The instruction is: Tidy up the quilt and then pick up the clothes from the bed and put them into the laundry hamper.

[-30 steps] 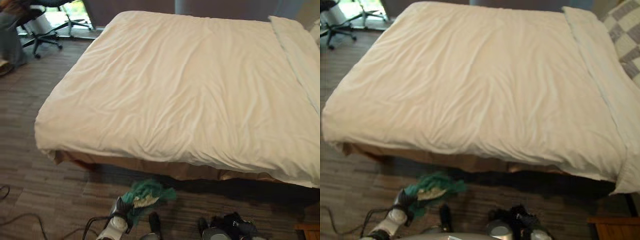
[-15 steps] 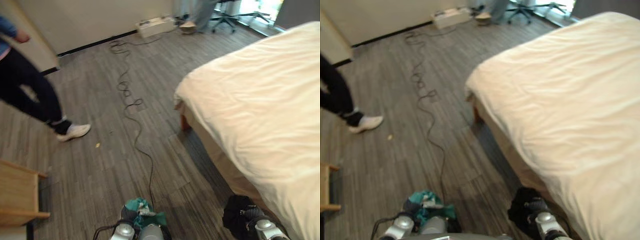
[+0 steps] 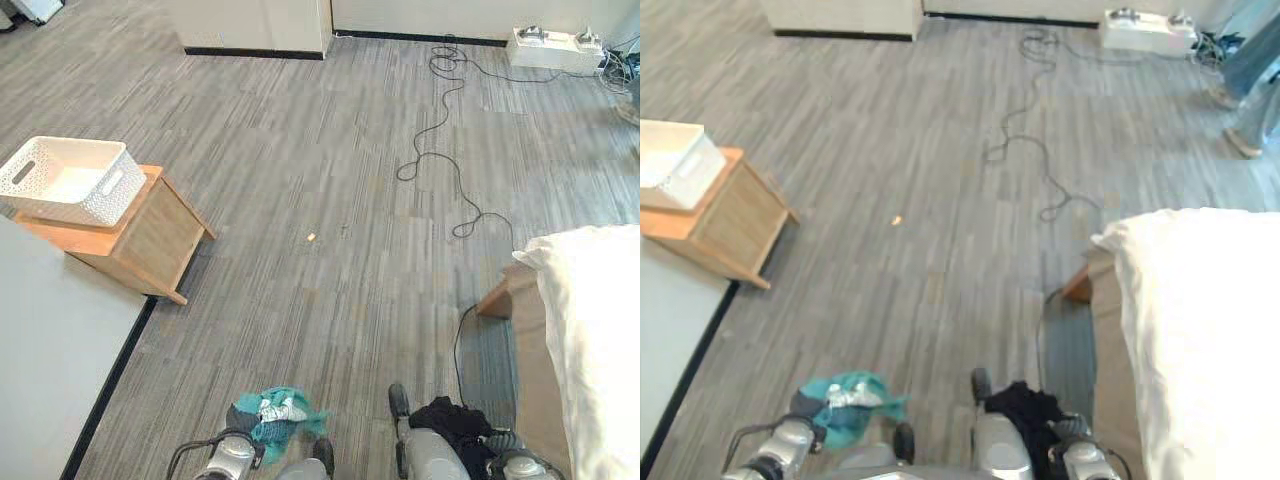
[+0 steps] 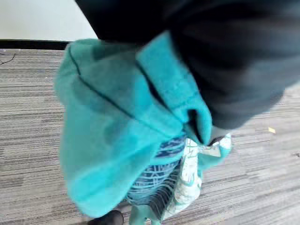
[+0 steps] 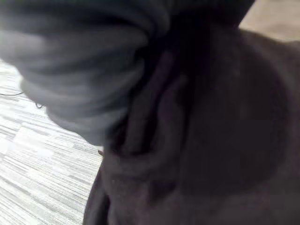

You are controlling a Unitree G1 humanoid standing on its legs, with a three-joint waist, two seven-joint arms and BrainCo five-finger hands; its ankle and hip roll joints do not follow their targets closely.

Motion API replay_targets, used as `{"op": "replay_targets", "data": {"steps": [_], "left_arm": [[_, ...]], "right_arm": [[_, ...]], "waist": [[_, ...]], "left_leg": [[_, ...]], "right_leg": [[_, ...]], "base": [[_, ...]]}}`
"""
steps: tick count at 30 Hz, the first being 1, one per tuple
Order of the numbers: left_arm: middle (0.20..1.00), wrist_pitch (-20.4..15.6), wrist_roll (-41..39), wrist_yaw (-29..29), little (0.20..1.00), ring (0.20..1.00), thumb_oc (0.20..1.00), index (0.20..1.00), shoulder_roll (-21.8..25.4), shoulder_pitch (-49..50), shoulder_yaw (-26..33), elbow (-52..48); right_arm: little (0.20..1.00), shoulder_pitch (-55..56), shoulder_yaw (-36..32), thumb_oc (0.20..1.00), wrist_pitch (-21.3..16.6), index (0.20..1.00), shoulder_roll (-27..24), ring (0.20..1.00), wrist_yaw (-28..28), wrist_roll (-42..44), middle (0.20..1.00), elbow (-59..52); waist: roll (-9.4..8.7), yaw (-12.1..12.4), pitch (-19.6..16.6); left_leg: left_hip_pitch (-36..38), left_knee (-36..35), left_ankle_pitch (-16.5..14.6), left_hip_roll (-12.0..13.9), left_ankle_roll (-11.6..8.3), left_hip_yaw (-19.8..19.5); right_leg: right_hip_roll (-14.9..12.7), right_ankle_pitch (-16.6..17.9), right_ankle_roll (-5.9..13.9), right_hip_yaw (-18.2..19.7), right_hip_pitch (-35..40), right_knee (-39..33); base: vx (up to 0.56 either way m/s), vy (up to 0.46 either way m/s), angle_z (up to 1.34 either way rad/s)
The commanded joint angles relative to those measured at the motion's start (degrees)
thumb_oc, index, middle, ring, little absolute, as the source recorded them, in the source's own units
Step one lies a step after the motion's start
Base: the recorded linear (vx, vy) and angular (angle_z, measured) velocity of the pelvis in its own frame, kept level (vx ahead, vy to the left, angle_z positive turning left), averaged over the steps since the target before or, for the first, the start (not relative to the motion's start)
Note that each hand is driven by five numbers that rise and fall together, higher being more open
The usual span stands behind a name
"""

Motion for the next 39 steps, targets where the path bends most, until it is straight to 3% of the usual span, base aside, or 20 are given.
{"op": "replay_targets", "data": {"steps": [1,6,7,8,9,10,12,14,17,21,22,24,25,26,28,30,32,35,38,39], "left_arm": [[0.2,2.0,9.8,-1.2,0.2,0.2,0.2,0.2,-1.4,-3.8,-7.3,3.0],[0.2,1.4,7.2,-1.1,0.2,0.2,0.2,0.2,-1.3,-3.8,-6.0,1.8],[0.2,1.0,6.6,-1.6,0.2,0.2,0.2,0.2,-1.4,-3.8,-5.9,2.0],[0.2,1.0,7.0,-1.8,0.2,0.2,0.2,0.2,-1.3,-4.0,-6.1,2.2],[0.2,1.0,7.0,-1.8,0.2,0.2,0.2,0.2,-1.3,-4.0,-6.0,2.2],[0.2,1.6,8.1,-1.5,0.2,0.2,0.2,0.2,-1.2,-5.1,-7.4,1.1],[0.2,2.2,8.1,-1.1,0.2,0.2,0.2,0.2,-1.0,-5.1,-7.4,1.0],[0.2,1.9,8.3,-1.2,0.2,0.2,0.2,0.2,-0.9,-3.8,-6.5,0.3],[0.2,1.4,8.3,-1.4,0.2,0.2,0.2,0.2,-1.0,-2.1,-5.8,-0.8],[0.2,2.2,9.4,-2.1,0.2,0.2,0.2,0.2,-0.9,-0.6,-4.3,1.7],[0.2,2.5,10.0,-2.2,0.2,0.2,0.2,0.2,-0.4,-0.2,-4.3,2.2],[0.2,2.9,11.6,-2.7,0.2,0.2,0.2,0.2,-0.2,0.0,-4.9,2.9],[0.2,3.1,12.0,-2.7,0.2,0.2,0.2,0.2,-0.1,-0.1,-5.1,3.1],[0.2,3.3,11.7,-2.3,0.2,0.2,0.2,0.2,0.2,-0.5,-5.4,2.7],[0.2,3.4,12.4,-2.1,0.2,0.2,0.2,0.2,0.8,-1.9,-6.6,1.9],[0.2,3.4,13.2,-1.9,0.2,0.2,0.2,0.2,1.2,-3.9,-7.9,1.0],[0.2,3.0,13.3,-1.5,0.2,0.2,0.2,0.2,1.4,-5.4,-8.7,-0.1],[0.2,2.2,12.9,-1.5,0.2,0.2,0.2,0.2,1.1,-8.1,-9.5,-0.9],[0.2,2.0,13.2,-1.3,0.2,0.2,0.2,0.2,1.0,-7.8,-9.4,-1.0],[0.2,1.9,13.6,-1.5,0.2,0.2,0.2,0.2,0.1,-6.8,-9.3,0.0]], "right_arm": [[0.2,-5.1,11.5,0.2,2.0,0.2,-4.3,0.2,1.7,-10.0,0.2,4.6],[0.2,-5.0,11.1,0.2,1.9,0.2,-4.2,0.2,1.8,-9.7,0.2,3.9],[0.2,-5.5,11.3,0.2,1.5,0.2,-5.0,0.2,2.0,-9.9,0.2,3.2],[0.2,-5.5,11.7,0.2,1.3,0.2,-5.3,0.2,2.3,-10.4,0.2,3.1],[0.2,-5.5,11.7,0.2,1.3,0.2,-5.3,0.2,2.3,-10.4,0.2,3.1],[0.2,-5.6,12.5,0.2,1.7,0.2,-6.4,0.2,1.9,-11.5,0.2,3.0],[0.2,-6.2,13.2,0.2,2.3,0.2,-6.5,0.2,2.1,-11.9,0.2,3.0],[0.2,-6.3,13.0,0.2,2.4,0.2,-6.3,0.2,1.7,-12.1,0.2,3.0],[0.2,-5.9,13.0,0.2,2.1,0.2,-6.5,0.2,1.2,-13.0,0.2,3.3],[0.2,-5.6,12.2,0.2,2.6,0.2,-5.1,0.2,1.0,-13.6,0.2,4.4],[0.2,-5.2,11.0,0.2,2.8,0.2,-4.2,0.2,0.7,-13.0,0.2,5.3],[0.2,-5.2,9.6,0.2,2.8,0.2,-3.9,0.2,-0.1,-12.2,0.2,4.9],[0.2,-5.7,9.4,0.2,2.7,0.2,-3.9,0.2,-0.4,-11.6,0.2,4.0],[0.2,-6.2,9.2,0.2,2.4,0.2,-4.0,0.2,-0.8,-11.2,0.2,2.7],[0.2,-7.0,9.1,0.2,2.3,0.2,-4.1,0.2,-1.0,-10.8,0.2,1.7],[0.2,-6.7,9.2,0.2,2.2,0.2,-4.2,0.2,-1.5,-10.5,0.2,0.7],[0.2,-6.4,9.0,0.2,2.0,0.2,-4.5,0.2,-1.4,-9.8,0.2,-0.2],[0.2,-5.6,8.4,0.2,2.5,0.2,-5.0,0.2,-1.4,-9.1,0.2,1.2],[0.2,-5.4,8.5,0.2,3.4,0.2,-4.8,0.2,-1.0,-9.9,0.2,2.4],[0.2,-4.9,9.2,0.2,3.6,0.2,-5.1,0.2,-0.6,-11.1,0.2,3.8]], "waist": [[1.29,4.0,-2.1],[1.5,4.2,-1.9],[1.18,4.5,-0.8],[1.19,4.8,-0.1],[1.27,4.7,-0.1],[0.69,5.7,2.7],[0.33,6.5,3.0],[1.05,8.0,1.5],[2.64,9.4,0.7],[1.14,9.4,-1.2],[-1.17,9.7,-2.3],[-2.27,8.9,-2.1],[-2.03,8.0,-1.5],[-0.81,6.7,-0.6],[2.03,4.4,1.0],[2.78,2.4,2.1],[2.92,1.1,2.2],[2.48,-1.6,2.3],[2.84,-2.6,2.0],[2.67,-2.5,0.4]], "left_leg": [[-7.5,-0.9,1.3,-3.1,0.86,-9.6],[-6.4,-1.5,1.0,-2.2,-0.12,-9.2],[-8.2,6.1,-0.6,-2.2,-1.53,-7.7],[-10.5,12.6,0.8,-1.9,-3.14,-6.6],[-10.9,13.2,0.5,-1.8,-3.17,-6.7],[-20.8,29.0,7.2,0.6,-4.84,-3.6],[-25.9,32.3,4.8,0.5,-3.5,-1.5],[-27.9,21.9,2.5,0.6,-2.15,2.5],[-27.1,4.9,7.3,0.5,-2.61,7.5],[-25.0,2.8,8.4,0.9,-0.75,12.9],[-24.3,4.3,7.3,-0.6,1.01,12.1],[-20.5,3.8,4.5,-2.4,2.73,11.5],[-18.4,3.5,3.4,-2.6,3.28,11.5],[-15.6,2.7,2.7,-2.1,3.68,10.8],[-9.9,0.1,2.0,-0.9,3.89,8.6],[-5.5,-0.9,0.6,-1.2,3.64,6.1],[-3.0,-0.7,-1.5,-1.5,2.64,4.0],[2.8,-1.8,-5.9,-1.9,0.6,-0.4],[6.2,-1.5,-9.0,-0.9,-0.29,-1.5],[7.2,5.0,-9.0,-0.4,-1.41,-3.1]], "right_leg": [[3.8,-19.0,0.94,-1.4,7.3,3.3],[3.4,-19.5,0.71,-3.1,7.4,3.6],[2.6,-19.4,0.36,-3.5,8.2,2.9],[2.4,-19.5,-0.04,-3.9,9.0,2.6],[2.5,-19.4,-0.06,-4.0,9.0,2.6],[0.9,-19.8,-1.53,-6.0,10.8,2.1],[0.8,-21.0,-1.62,-6.3,13.1,1.1],[0.9,-23.4,-0.54,-6.1,16.3,-0.6],[1.3,-26.1,0.57,-6.8,20.6,-1.8],[0.5,-29.0,2.22,-8.9,23.8,0.6],[-0.9,-26.8,4.05,-9.3,21.7,10.2],[-1.2,-18.5,8.03,-8.1,16.1,25.2],[-0.6,-14.1,8.87,-7.2,13.1,32.1],[0.4,-12.3,8.87,-6.6,8.9,39.1],[2.2,-15.0,7.42,-7.2,-0.3,48.2],[2.0,-18.3,4.98,-7.4,-5.0,44.0],[2.0,-19.8,4.09,-6.7,-6.3,33.2],[-0.7,-14.5,5.71,-4.3,-8.0,6.3],[-1.5,-12.6,7.6,-4.2,-10.8,3.5],[-1.1,-11.5,6.98,-5.2,-8.7,5.5]], "base": [[0.09,-0.041,0.17],[0.15,-0.083,0.19],[0.14,-0.104,-0.07],[0.1,-0.081,-0.13],[0.07,-0.162,0.0],[0.1,-0.165,0.07],[0.34,-0.101,0.38],[0.62,0.1,-0.15],[0.55,0.129,-0.79],[0.55,0.093,-0.06],[0.83,0.166,0.14],[0.64,0.19,0.1],[0.5,0.191,0.13],[0.53,0.21,0.29],[0.53,0.156,0.83],[0.57,0.029,1.06],[0.58,-0.071,0.94],[0.6,-0.139,1.02],[0.68,-0.177,0.87],[0.64,-0.266,0.58]]}}
